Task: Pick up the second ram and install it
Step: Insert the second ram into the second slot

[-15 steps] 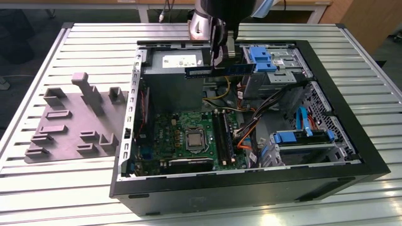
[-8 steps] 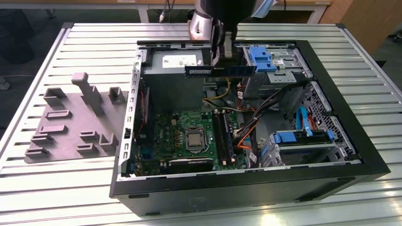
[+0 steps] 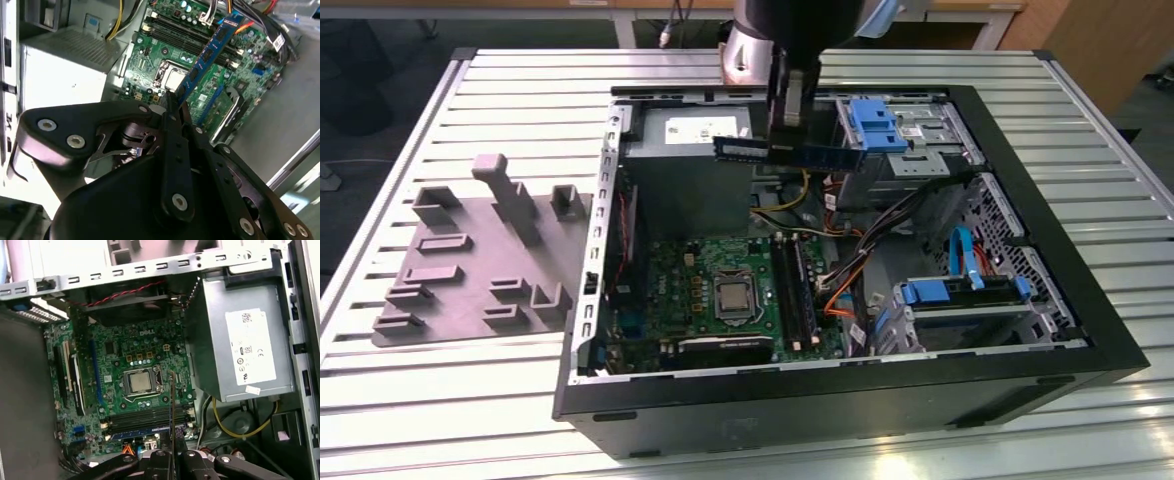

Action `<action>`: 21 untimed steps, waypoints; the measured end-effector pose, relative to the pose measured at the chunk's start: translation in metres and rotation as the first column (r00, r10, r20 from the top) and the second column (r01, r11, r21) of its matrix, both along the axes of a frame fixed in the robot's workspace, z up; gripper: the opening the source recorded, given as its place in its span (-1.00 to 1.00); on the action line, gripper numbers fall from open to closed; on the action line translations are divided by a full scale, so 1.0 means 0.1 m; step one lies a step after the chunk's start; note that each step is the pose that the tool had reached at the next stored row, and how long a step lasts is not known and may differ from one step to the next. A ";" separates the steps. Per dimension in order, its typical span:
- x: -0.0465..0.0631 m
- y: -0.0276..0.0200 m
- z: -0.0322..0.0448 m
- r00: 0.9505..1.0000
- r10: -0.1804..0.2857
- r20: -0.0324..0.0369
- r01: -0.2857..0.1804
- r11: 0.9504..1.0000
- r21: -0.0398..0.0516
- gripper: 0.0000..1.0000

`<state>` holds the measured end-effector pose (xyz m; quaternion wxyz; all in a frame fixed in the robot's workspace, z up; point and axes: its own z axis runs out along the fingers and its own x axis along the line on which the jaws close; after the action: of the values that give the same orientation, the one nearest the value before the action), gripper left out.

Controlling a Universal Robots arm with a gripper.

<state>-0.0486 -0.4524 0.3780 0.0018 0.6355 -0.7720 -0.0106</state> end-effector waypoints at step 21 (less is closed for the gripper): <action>0.00 0.000 -0.057 0.938 -0.346 0.004 0.346 0.938 -0.002 -0.72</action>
<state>-0.0486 -0.4524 0.3723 -0.0004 0.4899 -0.8717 -0.0086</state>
